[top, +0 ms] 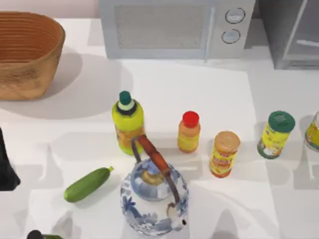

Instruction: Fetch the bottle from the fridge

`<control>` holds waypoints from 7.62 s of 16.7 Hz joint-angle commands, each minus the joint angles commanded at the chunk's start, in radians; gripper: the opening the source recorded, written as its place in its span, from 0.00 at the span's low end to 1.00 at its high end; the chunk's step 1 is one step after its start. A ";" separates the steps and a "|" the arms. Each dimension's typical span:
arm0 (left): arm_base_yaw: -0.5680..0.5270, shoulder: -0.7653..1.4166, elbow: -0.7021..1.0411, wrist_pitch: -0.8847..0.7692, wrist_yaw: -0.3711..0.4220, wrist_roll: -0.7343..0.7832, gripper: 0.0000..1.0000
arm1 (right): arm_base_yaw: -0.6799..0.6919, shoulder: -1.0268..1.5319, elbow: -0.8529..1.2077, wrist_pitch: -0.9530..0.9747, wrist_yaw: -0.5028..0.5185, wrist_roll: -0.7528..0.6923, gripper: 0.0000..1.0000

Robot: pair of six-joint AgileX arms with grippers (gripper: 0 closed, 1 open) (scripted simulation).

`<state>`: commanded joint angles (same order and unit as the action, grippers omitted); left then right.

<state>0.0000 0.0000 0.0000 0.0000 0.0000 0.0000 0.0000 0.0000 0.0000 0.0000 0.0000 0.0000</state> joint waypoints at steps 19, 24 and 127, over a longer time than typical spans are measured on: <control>0.000 0.000 0.000 0.000 0.000 0.000 1.00 | -0.369 1.254 0.119 1.112 -0.356 0.013 1.00; 0.000 0.000 0.000 0.000 0.000 0.000 1.00 | -0.477 1.612 0.158 1.441 -0.460 0.017 1.00; 0.000 0.000 0.000 0.000 0.000 0.000 1.00 | -0.234 1.823 0.795 1.017 -0.212 0.005 0.00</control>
<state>0.0000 0.0000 0.0000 0.0000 0.0000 0.0000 -0.2344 1.8232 0.7954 1.0169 -0.2124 0.0050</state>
